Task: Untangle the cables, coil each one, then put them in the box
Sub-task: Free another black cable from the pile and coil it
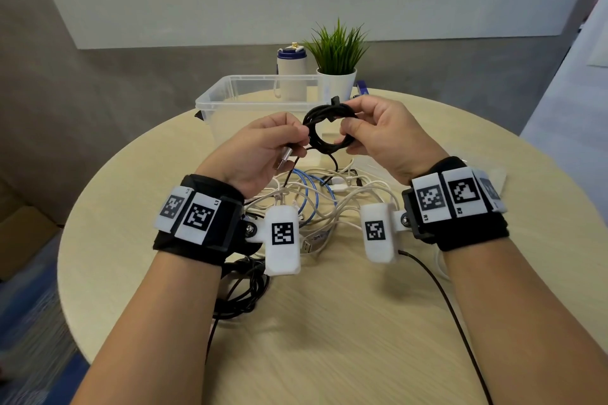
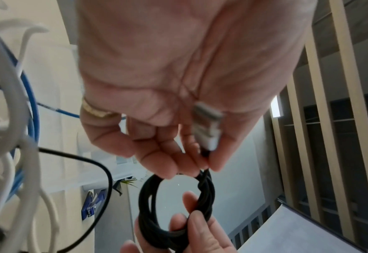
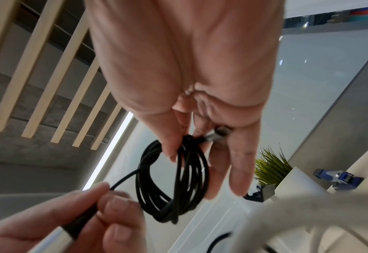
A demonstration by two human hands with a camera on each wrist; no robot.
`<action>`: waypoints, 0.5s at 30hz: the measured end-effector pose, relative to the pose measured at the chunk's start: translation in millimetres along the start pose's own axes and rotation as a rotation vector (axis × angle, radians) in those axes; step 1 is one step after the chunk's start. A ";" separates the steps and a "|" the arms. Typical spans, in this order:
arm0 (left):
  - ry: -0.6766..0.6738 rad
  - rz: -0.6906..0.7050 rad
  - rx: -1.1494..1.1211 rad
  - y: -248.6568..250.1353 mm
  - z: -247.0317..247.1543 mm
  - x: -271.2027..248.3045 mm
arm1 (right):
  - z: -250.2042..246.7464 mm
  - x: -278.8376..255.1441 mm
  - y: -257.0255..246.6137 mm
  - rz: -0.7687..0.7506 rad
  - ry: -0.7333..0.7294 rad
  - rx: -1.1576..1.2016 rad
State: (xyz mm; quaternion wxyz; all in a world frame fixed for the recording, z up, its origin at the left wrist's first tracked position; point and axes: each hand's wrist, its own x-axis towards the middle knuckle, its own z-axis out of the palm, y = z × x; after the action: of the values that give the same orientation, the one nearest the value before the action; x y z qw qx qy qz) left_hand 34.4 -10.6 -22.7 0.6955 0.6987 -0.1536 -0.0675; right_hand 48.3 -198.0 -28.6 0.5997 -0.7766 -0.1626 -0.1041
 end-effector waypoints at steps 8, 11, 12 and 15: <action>0.216 0.145 0.143 -0.5 0.3 5.0 | 1.2 -1.1 -0.5 0.045 -0.110 -0.011; 0.252 0.160 0.157 0.1 1.5 4.6 | 0.3 0.0 0.4 0.036 -0.120 -0.148; 0.260 0.164 0.158 0.2 2.0 4.6 | -0.6 0.4 0.9 0.038 -0.122 -0.175; 0.274 0.170 0.151 0.6 2.0 4.8 | -2.7 -0.7 -0.8 0.030 -0.120 -0.150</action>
State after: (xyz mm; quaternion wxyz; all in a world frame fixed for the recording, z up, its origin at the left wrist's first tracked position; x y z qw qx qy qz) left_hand 38.3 -13.9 -21.5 0.6588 0.7360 -0.1205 0.0994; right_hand 47.4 -200.5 -27.5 0.5307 -0.8264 -0.1783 -0.0601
